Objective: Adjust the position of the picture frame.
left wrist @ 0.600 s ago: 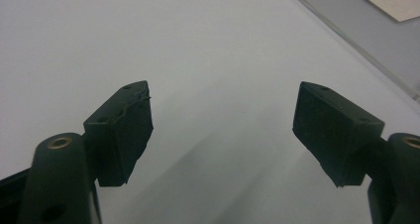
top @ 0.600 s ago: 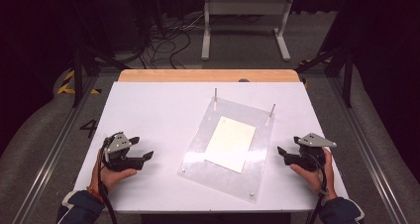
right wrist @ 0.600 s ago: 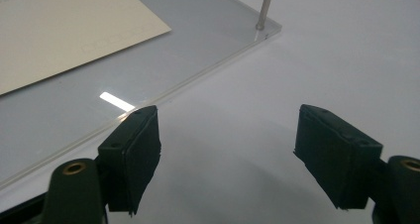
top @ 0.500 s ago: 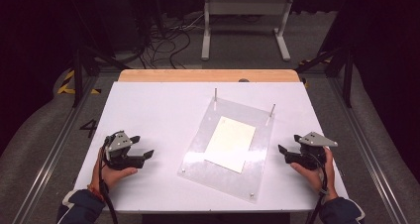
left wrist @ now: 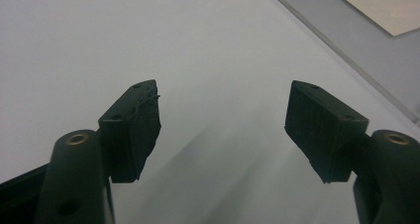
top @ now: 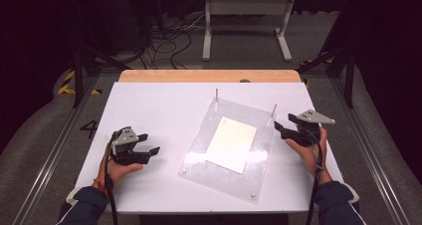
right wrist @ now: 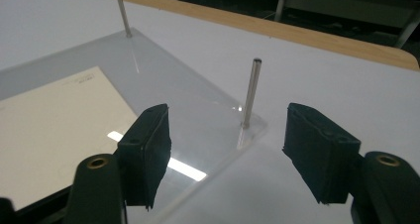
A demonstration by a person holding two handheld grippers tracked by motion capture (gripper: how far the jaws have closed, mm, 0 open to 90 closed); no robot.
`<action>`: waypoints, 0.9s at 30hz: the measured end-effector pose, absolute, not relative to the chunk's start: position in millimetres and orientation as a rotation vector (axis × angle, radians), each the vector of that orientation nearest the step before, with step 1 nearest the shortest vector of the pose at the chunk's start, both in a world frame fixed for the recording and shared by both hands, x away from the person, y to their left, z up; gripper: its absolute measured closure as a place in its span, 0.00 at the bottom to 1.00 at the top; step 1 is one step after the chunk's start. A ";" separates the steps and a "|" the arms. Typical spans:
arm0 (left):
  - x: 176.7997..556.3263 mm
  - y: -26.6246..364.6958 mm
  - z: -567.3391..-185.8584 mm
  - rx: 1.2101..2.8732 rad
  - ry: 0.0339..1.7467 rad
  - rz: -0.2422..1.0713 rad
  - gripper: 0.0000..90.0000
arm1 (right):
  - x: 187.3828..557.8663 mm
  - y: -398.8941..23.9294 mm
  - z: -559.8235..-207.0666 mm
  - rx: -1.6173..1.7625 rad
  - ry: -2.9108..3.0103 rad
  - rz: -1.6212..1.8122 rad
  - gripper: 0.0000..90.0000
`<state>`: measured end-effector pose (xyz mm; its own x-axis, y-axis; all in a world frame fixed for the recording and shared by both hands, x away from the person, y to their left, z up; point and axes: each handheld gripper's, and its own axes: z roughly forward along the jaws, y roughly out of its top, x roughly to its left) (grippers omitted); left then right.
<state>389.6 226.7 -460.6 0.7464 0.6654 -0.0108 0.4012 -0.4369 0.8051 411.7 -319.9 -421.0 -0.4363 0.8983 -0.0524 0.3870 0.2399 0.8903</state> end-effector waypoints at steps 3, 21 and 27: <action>391.5 220.3 -460.9 2.102 0.780 0.374 0.36 | 422.0 -313.8 -419.8 1.186 1.944 1.135 0.39; 402.5 175.8 -467.2 2.224 0.710 0.307 0.91 | 471.3 -306.7 -437.2 1.305 1.948 1.102 0.78; 403.6 168.6 -466.2 2.236 0.692 0.286 0.90 | 472.9 -308.6 -438.7 1.311 1.926 1.070 0.95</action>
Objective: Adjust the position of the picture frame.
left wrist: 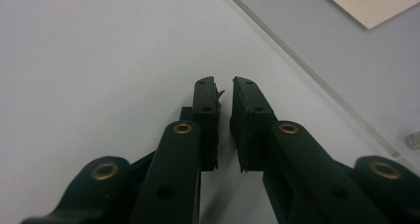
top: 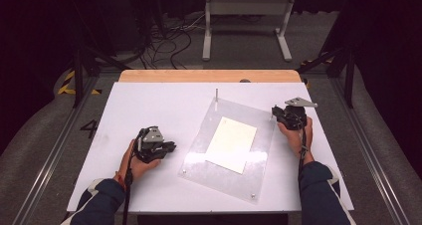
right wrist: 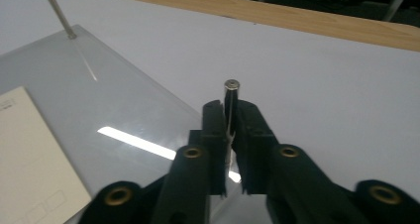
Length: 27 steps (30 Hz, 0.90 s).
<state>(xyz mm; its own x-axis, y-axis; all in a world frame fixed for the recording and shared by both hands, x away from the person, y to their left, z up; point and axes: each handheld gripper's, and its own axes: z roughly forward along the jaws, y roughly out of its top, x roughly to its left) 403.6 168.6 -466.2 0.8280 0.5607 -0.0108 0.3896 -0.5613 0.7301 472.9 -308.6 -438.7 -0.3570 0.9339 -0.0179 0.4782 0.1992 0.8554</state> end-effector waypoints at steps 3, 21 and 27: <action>403.9 165.0 -466.3 2.237 0.672 0.280 0.90 | 473.2 -307.2 -438.4 1.307 1.926 1.057 0.95; 401.1 170.3 -466.5 2.233 0.673 0.248 0.89 | 480.7 -282.8 -436.8 1.250 1.986 1.046 0.95; 395.5 172.1 -466.3 2.239 0.663 0.235 0.89 | 481.6 -277.3 -436.8 1.220 2.018 1.061 0.95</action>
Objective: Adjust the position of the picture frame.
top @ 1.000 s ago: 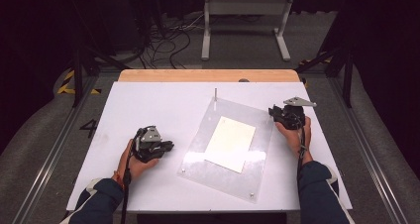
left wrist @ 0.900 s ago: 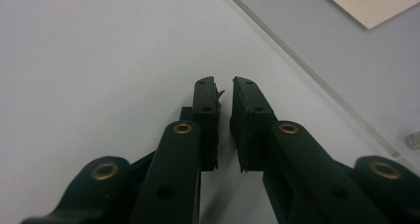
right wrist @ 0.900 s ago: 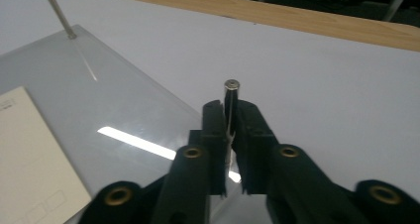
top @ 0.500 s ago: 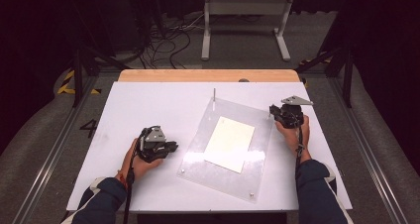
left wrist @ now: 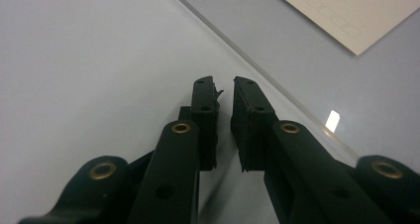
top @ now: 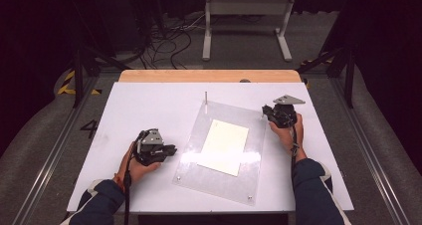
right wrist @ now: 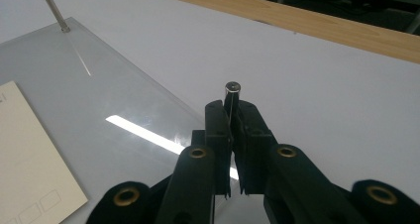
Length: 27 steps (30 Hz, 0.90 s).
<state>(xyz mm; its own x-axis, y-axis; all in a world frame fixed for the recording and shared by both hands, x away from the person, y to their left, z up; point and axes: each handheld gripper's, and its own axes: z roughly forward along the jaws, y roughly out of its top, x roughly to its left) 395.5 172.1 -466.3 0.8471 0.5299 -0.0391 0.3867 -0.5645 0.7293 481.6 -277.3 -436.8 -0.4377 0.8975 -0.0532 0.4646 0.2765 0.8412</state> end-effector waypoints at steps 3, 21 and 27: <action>392.4 173.6 -466.2 2.246 0.657 0.244 0.89 | 481.8 -272.0 -436.5 1.194 2.043 1.060 0.95; 389.0 180.1 -466.9 2.236 0.660 0.226 0.88 | 481.3 -254.0 -435.6 1.151 2.095 1.058 0.95; 384.9 187.2 -467.2 2.227 0.690 0.221 0.87 | 482.4 -244.5 -435.7 1.143 2.103 1.062 0.95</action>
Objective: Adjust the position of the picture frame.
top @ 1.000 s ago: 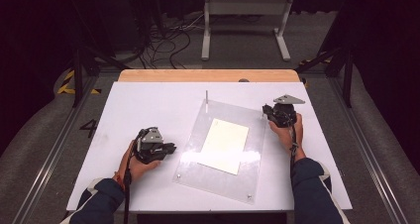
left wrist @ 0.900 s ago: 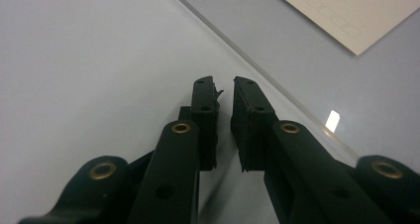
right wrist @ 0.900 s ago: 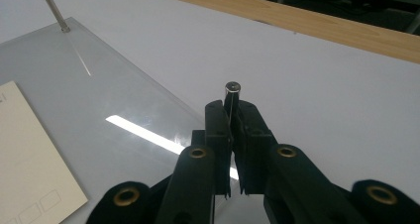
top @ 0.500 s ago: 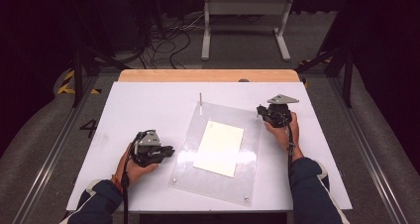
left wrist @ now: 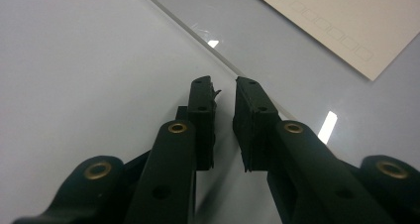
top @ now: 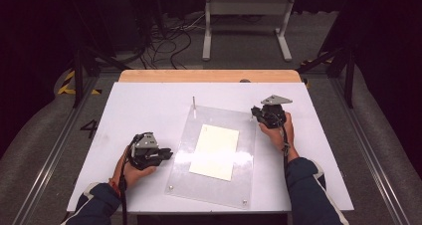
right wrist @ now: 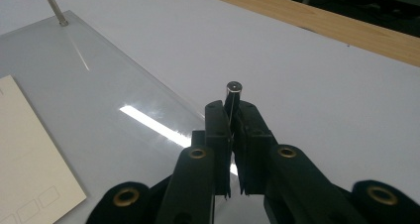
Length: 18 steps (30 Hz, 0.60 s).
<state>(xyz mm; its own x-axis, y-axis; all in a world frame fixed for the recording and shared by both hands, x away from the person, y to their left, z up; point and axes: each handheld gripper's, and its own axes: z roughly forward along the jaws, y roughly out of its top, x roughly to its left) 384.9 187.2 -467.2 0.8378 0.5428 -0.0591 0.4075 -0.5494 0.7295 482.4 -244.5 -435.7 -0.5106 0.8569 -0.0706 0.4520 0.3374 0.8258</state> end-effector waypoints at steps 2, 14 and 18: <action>384.0 189.5 -467.2 2.228 0.692 0.228 0.87 | 483.3 -242.7 -435.9 1.134 2.108 1.066 0.95; 377.0 197.9 -468.3 2.205 0.713 0.203 0.84 | 485.8 -228.0 -433.8 1.065 2.184 1.070 0.95; 373.5 197.9 -468.2 2.210 0.704 0.194 0.84 | 484.7 -221.9 -432.5 1.029 2.219 1.060 0.95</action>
